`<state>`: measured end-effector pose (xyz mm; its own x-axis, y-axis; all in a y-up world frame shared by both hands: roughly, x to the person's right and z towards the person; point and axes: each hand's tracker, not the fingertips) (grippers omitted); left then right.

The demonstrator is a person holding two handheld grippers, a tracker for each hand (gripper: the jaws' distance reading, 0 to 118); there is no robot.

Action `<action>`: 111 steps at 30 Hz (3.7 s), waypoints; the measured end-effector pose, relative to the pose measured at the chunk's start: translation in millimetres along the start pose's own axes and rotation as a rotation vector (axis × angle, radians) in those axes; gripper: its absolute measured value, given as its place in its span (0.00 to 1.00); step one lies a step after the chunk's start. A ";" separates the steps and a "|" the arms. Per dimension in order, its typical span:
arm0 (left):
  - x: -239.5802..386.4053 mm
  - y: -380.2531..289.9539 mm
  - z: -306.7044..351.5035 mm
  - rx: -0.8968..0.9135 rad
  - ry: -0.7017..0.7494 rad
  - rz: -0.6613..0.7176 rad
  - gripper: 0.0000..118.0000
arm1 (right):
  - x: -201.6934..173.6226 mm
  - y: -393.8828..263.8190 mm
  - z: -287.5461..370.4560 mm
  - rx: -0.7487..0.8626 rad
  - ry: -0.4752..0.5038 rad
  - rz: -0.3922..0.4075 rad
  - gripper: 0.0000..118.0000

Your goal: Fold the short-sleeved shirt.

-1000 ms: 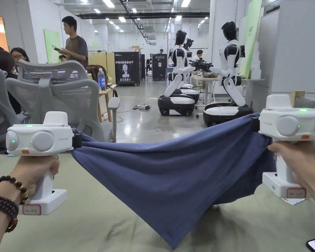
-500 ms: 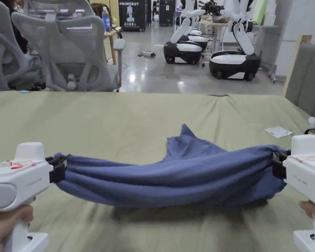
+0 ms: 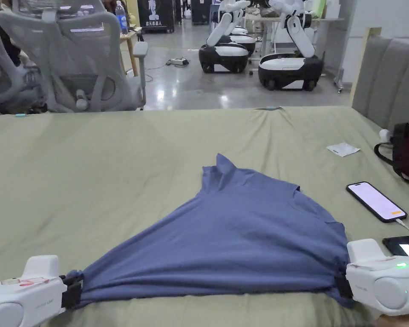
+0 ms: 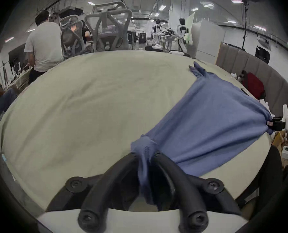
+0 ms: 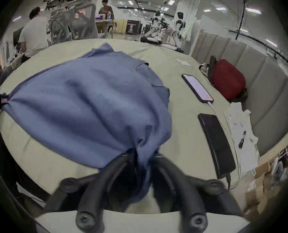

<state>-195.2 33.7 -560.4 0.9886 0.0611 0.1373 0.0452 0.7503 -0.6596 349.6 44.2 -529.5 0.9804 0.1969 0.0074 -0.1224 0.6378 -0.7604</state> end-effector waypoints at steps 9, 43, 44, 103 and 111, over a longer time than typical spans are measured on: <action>-0.7 26.6 39.9 0.134 0.028 -0.005 0.75 | 9.3 11.0 72.0 0.237 0.038 -0.111 0.74; 7.2 5.8 4.4 -0.027 0.131 0.007 0.09 | -30.4 36.3 63.1 0.288 0.025 -0.069 0.00; 7.6 6.5 5.3 -0.018 0.136 0.012 0.03 | -30.9 36.7 62.6 0.287 0.026 -0.068 0.00; 72.1 376.9 38.2 0.470 0.216 -0.251 0.03 | 83.3 478.0 47.4 0.444 -0.156 0.136 0.00; 84.4 499.6 50.1 0.570 0.223 -0.224 0.03 | 130.8 510.0 115.3 0.621 -0.242 -0.023 0.00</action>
<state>-96.3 446.7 -841.3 0.9728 -0.2297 0.0289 0.2315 0.9642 -0.1292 397.6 481.1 -841.5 0.9304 0.2938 0.2191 -0.2393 0.9398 -0.2441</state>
